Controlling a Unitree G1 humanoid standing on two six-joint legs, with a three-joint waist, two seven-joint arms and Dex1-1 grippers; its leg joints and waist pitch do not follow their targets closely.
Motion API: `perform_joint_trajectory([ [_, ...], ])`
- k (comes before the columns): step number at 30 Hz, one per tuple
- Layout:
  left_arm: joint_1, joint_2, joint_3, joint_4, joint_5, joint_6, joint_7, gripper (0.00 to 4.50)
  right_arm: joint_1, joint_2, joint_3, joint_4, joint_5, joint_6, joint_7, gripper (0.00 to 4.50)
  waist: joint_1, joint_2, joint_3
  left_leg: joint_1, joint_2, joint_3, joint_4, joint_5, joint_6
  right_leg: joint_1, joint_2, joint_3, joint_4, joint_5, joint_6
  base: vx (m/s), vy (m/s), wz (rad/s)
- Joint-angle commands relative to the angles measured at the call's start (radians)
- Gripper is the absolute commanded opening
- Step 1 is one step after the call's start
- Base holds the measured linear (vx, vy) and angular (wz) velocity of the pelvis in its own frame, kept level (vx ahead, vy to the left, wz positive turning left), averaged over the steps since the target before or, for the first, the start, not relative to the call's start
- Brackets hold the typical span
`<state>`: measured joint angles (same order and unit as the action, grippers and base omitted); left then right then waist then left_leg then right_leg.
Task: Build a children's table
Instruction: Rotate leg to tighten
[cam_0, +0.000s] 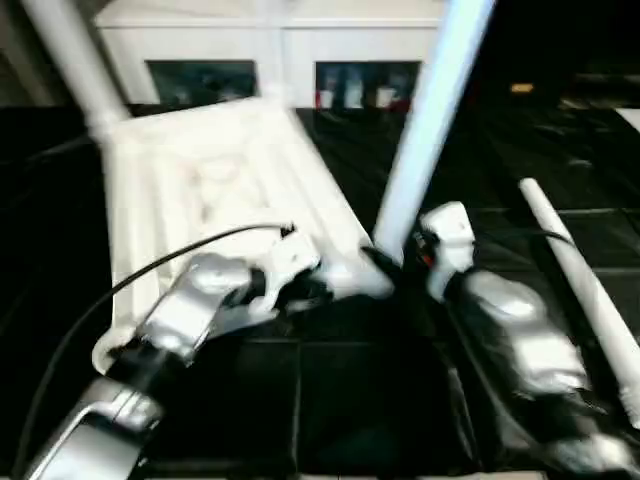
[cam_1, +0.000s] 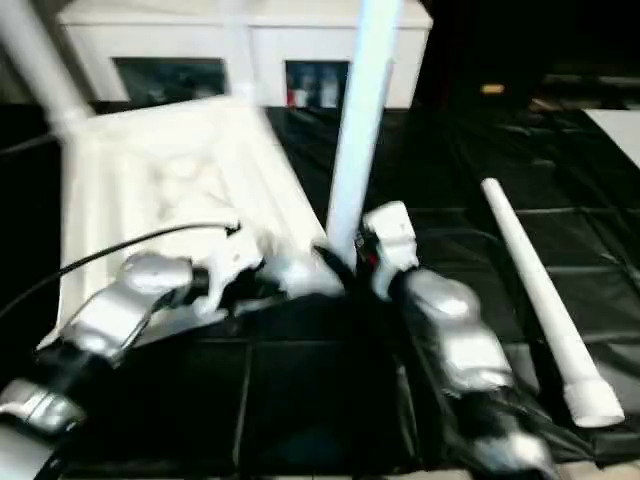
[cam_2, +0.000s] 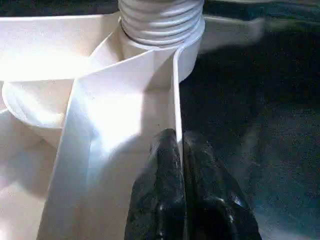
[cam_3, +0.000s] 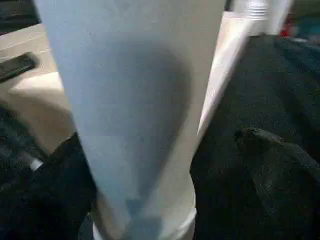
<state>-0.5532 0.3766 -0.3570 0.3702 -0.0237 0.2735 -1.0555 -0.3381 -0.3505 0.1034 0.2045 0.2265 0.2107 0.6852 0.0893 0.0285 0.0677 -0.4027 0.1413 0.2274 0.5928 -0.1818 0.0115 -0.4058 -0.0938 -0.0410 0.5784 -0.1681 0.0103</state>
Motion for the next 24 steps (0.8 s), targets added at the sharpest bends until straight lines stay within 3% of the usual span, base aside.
perform_joint_trajectory([
  [1, -0.013, 0.013, 0.016, -0.050, -0.048, -0.047, -0.048, 0.00, 0.032, -0.066, -0.007, -0.029, 0.008, 0.033, 0.073, 4.47, -0.008, 0.005, -0.076, 0.052, 0.096, -0.050, -0.085, -0.277, -0.009, 0.035, -0.065, 0.040, -0.048, -0.149, -0.252, 0.000, 0.000, 0.00],
  [4, -0.013, 0.026, 0.019, -0.034, -0.042, -0.058, -0.053, 0.00, 0.043, -0.093, 0.000, -0.047, 0.015, 0.051, 0.115, 4.47, -0.012, 0.003, -0.076, 0.050, 0.094, -0.053, -0.085, -0.298, -0.022, 0.035, -0.069, 0.041, -0.051, -0.187, -0.244, 0.000, 0.000, 0.00],
  [8, -0.013, 0.033, 0.019, -0.027, -0.040, -0.064, -0.056, 0.00, 0.047, -0.108, 0.007, -0.050, 0.012, 0.060, 0.136, 4.47, -0.011, 0.001, -0.076, 0.050, 0.094, -0.052, -0.082, -0.280, -0.017, 0.033, -0.069, 0.041, -0.052, -0.188, -0.245, 0.000, 0.000, 0.00],
  [10, -0.012, 0.036, 0.020, -0.027, -0.041, -0.068, -0.060, 0.00, 0.050, -0.118, 0.017, -0.050, 0.012, 0.066, 0.148, 4.47, -0.011, 0.002, -0.079, 0.048, 0.094, -0.052, -0.080, -0.254, -0.009, 0.034, -0.067, 0.039, -0.048, -0.160, -0.250, 0.000, 0.000, 0.00],
  [11, -0.011, 0.035, 0.023, -0.029, -0.038, -0.067, -0.068, 0.00, 0.051, -0.123, 0.020, -0.050, 0.015, 0.072, 0.155, 4.47, -0.011, -0.004, -0.080, 0.047, 0.093, -0.051, -0.077, -0.235, 0.000, 0.036, -0.066, 0.039, -0.045, -0.136, -0.256, 0.000, 0.000, 0.00],
  [16, -0.009, 0.033, 0.025, -0.033, -0.037, -0.067, -0.075, 0.00, 0.043, -0.113, 0.023, -0.041, 0.017, 0.076, 0.161, 4.47, -0.008, 0.000, -0.083, 0.046, 0.093, -0.050, -0.070, -0.200, 0.025, 0.037, -0.066, 0.037, -0.037, -0.097, -0.273, 0.000, 0.000, 0.00],
  [24, -0.012, 0.029, 0.015, -0.030, -0.037, -0.073, -0.079, 0.00, 0.020, -0.080, 0.037, 0.004, 0.008, 0.061, 0.163, 4.47, -0.007, 0.001, -0.082, 0.048, 0.093, -0.051, -0.071, -0.236, 0.003, 0.035, -0.067, 0.037, -0.040, -0.138, -0.269, 0.000, 0.000, 0.00],
])
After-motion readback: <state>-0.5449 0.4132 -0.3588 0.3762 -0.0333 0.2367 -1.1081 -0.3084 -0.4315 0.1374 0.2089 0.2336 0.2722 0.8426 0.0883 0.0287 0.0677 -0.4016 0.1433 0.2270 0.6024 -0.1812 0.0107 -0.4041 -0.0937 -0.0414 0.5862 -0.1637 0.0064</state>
